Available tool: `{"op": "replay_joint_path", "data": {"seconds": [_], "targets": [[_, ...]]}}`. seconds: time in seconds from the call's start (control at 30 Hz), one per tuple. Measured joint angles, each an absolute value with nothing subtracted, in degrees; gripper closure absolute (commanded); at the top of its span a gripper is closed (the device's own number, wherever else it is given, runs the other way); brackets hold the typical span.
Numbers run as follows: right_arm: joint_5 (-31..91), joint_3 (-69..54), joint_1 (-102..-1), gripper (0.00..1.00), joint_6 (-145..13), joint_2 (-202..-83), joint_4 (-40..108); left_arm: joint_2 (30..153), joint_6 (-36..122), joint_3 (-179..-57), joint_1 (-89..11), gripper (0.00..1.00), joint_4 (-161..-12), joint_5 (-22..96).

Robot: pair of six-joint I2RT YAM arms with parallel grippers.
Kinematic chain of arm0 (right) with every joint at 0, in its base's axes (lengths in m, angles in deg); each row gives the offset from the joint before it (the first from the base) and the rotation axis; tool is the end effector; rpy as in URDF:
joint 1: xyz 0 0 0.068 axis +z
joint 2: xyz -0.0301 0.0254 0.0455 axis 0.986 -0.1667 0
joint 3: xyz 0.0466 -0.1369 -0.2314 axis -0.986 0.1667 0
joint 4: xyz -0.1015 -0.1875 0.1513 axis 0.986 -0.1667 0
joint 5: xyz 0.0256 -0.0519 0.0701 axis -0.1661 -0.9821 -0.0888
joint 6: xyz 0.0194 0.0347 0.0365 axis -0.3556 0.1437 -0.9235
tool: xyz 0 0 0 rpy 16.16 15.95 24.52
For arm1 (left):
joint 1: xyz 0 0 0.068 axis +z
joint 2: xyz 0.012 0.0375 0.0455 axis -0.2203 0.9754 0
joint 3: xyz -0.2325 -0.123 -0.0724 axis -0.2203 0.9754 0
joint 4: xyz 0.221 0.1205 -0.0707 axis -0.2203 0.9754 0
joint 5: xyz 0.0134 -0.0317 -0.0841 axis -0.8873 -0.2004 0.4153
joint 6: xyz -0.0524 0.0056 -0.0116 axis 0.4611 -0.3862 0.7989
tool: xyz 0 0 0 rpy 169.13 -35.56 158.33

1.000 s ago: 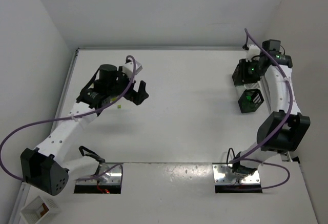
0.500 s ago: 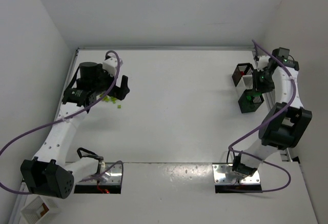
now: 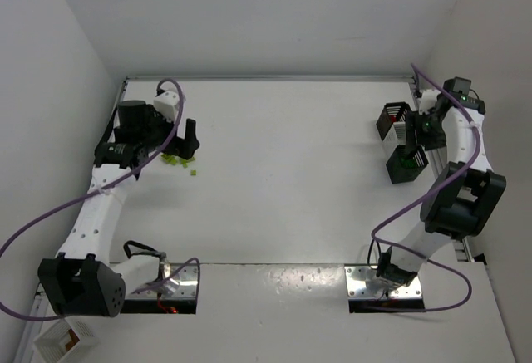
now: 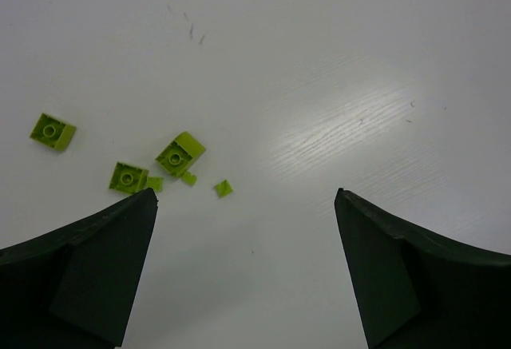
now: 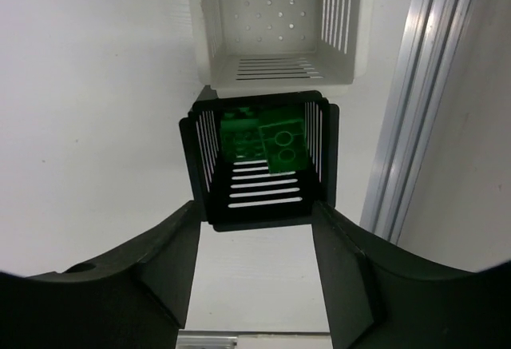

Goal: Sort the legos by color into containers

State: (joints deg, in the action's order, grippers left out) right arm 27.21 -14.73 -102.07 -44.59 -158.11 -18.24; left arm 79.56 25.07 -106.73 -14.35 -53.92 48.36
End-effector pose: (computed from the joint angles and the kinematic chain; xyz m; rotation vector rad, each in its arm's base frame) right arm 0.3242 -0.1252 0.2742 0.1430 2.7202 -0.0582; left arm 0.2396 -0.0187 0.3384 0.3488 2.1041 -0.3217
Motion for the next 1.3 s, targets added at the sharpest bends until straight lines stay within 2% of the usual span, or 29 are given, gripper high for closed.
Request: {"op": "replay_joint_path", "data": {"seconds": [0.1,0.23,0.27,0.4,0.47,0.63,0.77,1.0,1.07,1.3], "targets": [[28.50,-14.73,-102.05,0.41,-44.59,-157.47,-18.18,81.33,25.70,-106.73,-11.75,0.00,-53.92,48.78],[31.30,-10.23,-101.72,0.03,-43.87,-148.93,-12.32,85.57,26.71,-106.83,-6.75,0.00,-53.92,49.24],[32.44,-7.83,-101.57,0.01,-43.74,-144.62,-9.92,86.58,26.91,-107.01,-5.87,0.00,-53.95,49.06],[36.44,0.65,-101.22,0.03,-43.28,-129.76,-0.52,91.78,27.74,-109.20,-4.19,0.02,-54.65,45.26],[38.40,0.87,-101.20,0.03,-43.71,-127.59,0.33,94.88,28.04,-110.70,-3.99,0.04,-55.48,42.55],[42.78,-4.96,-101.16,0.04,-44.72,-136.23,-1.96,105.13,25.42,-117.09,-3.97,0.09,-57.03,38.66],[43.50,-4.18,-101.16,0.04,-45.68,-142.57,-5.79,113.03,20.06,-122.77,-3.54,0.10,-57.62,38.07],[42.05,-2.32,-101.16,0.03,-48.87,-142.72,-8.21,129.90,9.55,-140.47,-0.17,0.13,-53.47,40.41],[42.01,-1.95,-101.16,0.05,-49.00,-142.46,-8.26,134.27,7.19,-144.76,0.86,0.13,-52.42,40.71],[45.60,-1.97,-101.16,0.09,-48.87,-142.17,-10.73,140.67,1.40,-146.92,1.99,0.19,-48.66,40.23]]}}
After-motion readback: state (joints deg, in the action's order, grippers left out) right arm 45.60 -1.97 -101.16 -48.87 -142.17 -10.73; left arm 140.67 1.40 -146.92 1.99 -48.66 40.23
